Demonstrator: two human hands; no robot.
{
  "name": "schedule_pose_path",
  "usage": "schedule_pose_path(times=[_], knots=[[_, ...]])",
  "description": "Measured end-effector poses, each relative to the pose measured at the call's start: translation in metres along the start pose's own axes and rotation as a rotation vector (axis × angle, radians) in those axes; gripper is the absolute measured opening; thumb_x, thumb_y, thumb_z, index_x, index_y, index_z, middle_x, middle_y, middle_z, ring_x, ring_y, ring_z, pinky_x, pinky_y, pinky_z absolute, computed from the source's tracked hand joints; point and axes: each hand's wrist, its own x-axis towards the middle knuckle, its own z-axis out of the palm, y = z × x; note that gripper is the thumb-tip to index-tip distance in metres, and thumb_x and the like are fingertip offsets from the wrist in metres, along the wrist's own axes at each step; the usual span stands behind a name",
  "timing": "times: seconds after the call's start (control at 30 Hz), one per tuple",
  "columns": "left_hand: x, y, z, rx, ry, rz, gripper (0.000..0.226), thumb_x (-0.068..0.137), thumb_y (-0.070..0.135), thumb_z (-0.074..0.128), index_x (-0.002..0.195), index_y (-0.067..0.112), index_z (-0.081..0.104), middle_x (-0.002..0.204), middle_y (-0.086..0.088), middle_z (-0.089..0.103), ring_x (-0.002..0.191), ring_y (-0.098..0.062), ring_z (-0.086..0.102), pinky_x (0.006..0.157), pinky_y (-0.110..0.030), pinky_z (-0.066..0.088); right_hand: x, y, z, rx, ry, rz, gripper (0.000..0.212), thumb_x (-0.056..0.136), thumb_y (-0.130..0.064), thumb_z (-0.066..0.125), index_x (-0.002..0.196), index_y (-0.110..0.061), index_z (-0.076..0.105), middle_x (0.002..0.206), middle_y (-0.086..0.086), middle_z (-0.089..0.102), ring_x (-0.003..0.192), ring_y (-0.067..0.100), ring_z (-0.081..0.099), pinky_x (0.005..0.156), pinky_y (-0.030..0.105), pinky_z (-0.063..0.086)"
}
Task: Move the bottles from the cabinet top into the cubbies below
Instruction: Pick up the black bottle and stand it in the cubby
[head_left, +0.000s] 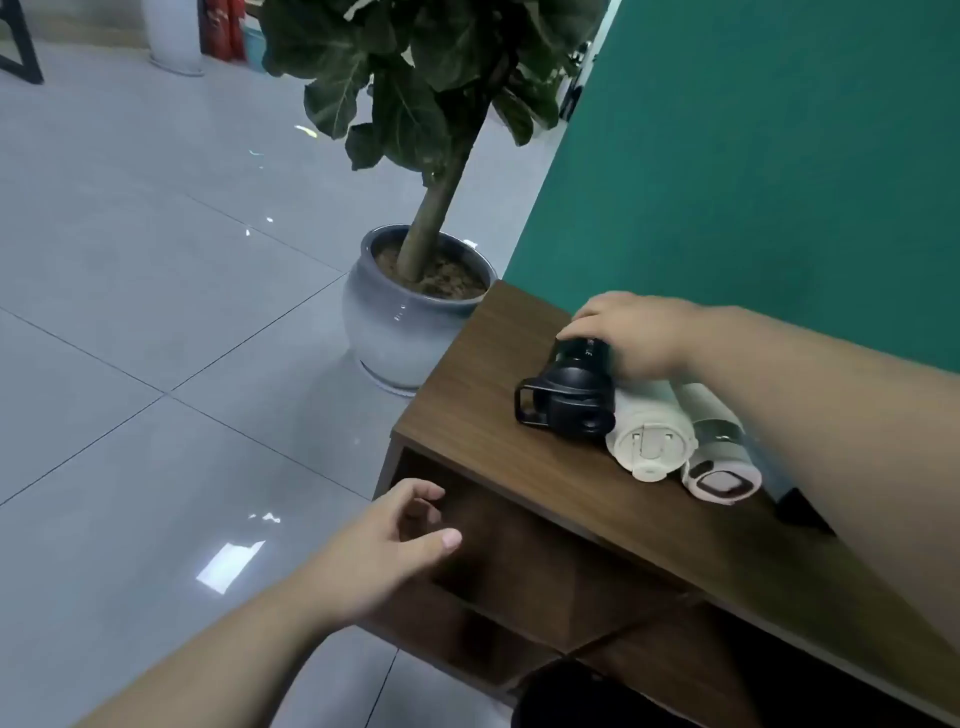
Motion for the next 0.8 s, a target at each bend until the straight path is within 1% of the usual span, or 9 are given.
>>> schedule_pose_path(times=[0.13, 0.23, 0.37, 0.5, 0.6, 0.67, 0.73, 0.77, 0.8], knots=[[0.01, -0.006, -0.006, -0.012, 0.005, -0.032, 0.035, 0.099, 0.038, 0.067, 0.13, 0.035, 0.054, 0.12, 0.008, 0.067, 0.106, -0.006, 0.063, 0.08, -0.01, 0.047, 0.012, -0.009, 0.004, -0.083, -0.078, -0.079, 0.082, 0.074, -0.021, 0.071, 0.143, -0.044, 0.034, 0.149, -0.008, 0.039, 0.141, 0.02, 0.029, 0.106, 0.049, 0.041], [0.012, -0.01, -0.005, 0.042, -0.008, -0.054, 0.034, 0.098, 0.04, 0.067, 0.13, 0.035, 0.055, 0.117, 0.009, 0.068, 0.105, -0.009, 0.064, 0.08, -0.014, 0.048, 0.019, -0.015, 0.01, -0.055, -0.063, -0.132, 0.097, 0.058, -0.031, 0.085, 0.141, -0.041, 0.035, 0.145, -0.01, 0.043, 0.137, 0.019, 0.034, 0.105, 0.048, 0.042], [0.008, -0.013, -0.005, 0.107, -0.016, -0.069, 0.035, 0.098, 0.041, 0.068, 0.129, 0.033, 0.056, 0.115, 0.009, 0.069, 0.107, -0.009, 0.064, 0.086, -0.019, 0.049, 0.011, -0.039, 0.008, -0.003, 0.016, -0.217, 0.079, 0.051, -0.042, 0.082, 0.121, -0.046, 0.044, 0.124, -0.015, 0.055, 0.119, 0.018, 0.049, 0.093, 0.046, 0.05], [-0.003, -0.016, -0.011, 0.163, 0.0, -0.086, 0.032, 0.097, 0.041, 0.069, 0.126, 0.035, 0.057, 0.112, 0.013, 0.068, 0.102, -0.004, 0.063, 0.083, -0.015, 0.047, -0.013, -0.078, 0.0, 0.037, 0.111, -0.31, 0.079, 0.054, -0.045, 0.075, 0.126, -0.043, 0.042, 0.126, -0.013, 0.055, 0.117, 0.019, 0.051, 0.093, 0.044, 0.05], [-0.015, -0.02, -0.018, 0.183, 0.012, -0.103, 0.03, 0.095, 0.042, 0.071, 0.122, 0.036, 0.059, 0.114, 0.012, 0.07, 0.105, -0.012, 0.067, 0.088, -0.027, 0.051, -0.046, -0.116, -0.006, 0.184, 0.213, -0.391, 0.081, 0.057, -0.053, 0.076, 0.129, -0.044, 0.04, 0.129, -0.016, 0.054, 0.118, 0.014, 0.051, 0.097, 0.04, 0.048], [-0.022, -0.021, -0.021, 0.197, 0.024, -0.1, 0.023, 0.093, 0.041, 0.073, 0.114, 0.038, 0.064, 0.111, 0.012, 0.072, 0.103, -0.011, 0.067, 0.087, -0.029, 0.051, -0.072, -0.142, -0.009, 0.307, 0.27, -0.43, 0.079, 0.06, -0.055, 0.078, 0.128, -0.043, 0.042, 0.129, -0.018, 0.054, 0.12, 0.009, 0.051, 0.1, 0.035, 0.046], [-0.03, -0.019, -0.023, 0.172, 0.015, -0.076, 0.007, 0.085, 0.041, 0.076, 0.09, 0.043, 0.07, 0.095, 0.015, 0.074, 0.094, -0.011, 0.067, 0.082, -0.03, 0.052, -0.097, -0.164, -0.007, 0.449, 0.301, -0.451, 0.07, 0.062, -0.052, 0.081, 0.122, -0.039, 0.049, 0.123, -0.019, 0.056, 0.118, 0.005, 0.053, 0.097, 0.035, 0.048], [-0.035, -0.017, -0.023, 0.174, 0.007, -0.076, 0.004, 0.078, 0.045, 0.074, 0.079, 0.042, 0.071, 0.084, 0.016, 0.074, 0.086, -0.011, 0.065, 0.079, -0.031, 0.052, -0.107, -0.173, -0.001, 0.53, 0.298, -0.45, 0.065, 0.063, -0.049, 0.082, 0.118, -0.037, 0.052, 0.12, -0.018, 0.059, 0.115, 0.005, 0.056, 0.093, 0.035, 0.05], [-0.038, -0.016, -0.023, 0.189, -0.002, -0.076, 0.013, 0.07, 0.049, 0.07, 0.075, 0.037, 0.071, 0.078, 0.013, 0.072, 0.08, -0.011, 0.063, 0.076, -0.034, 0.053, -0.113, -0.181, 0.009, 0.621, 0.285, -0.438, 0.061, 0.064, -0.044, 0.083, 0.116, -0.036, 0.053, 0.118, -0.017, 0.061, 0.113, 0.005, 0.057, 0.091, 0.034, 0.051]])
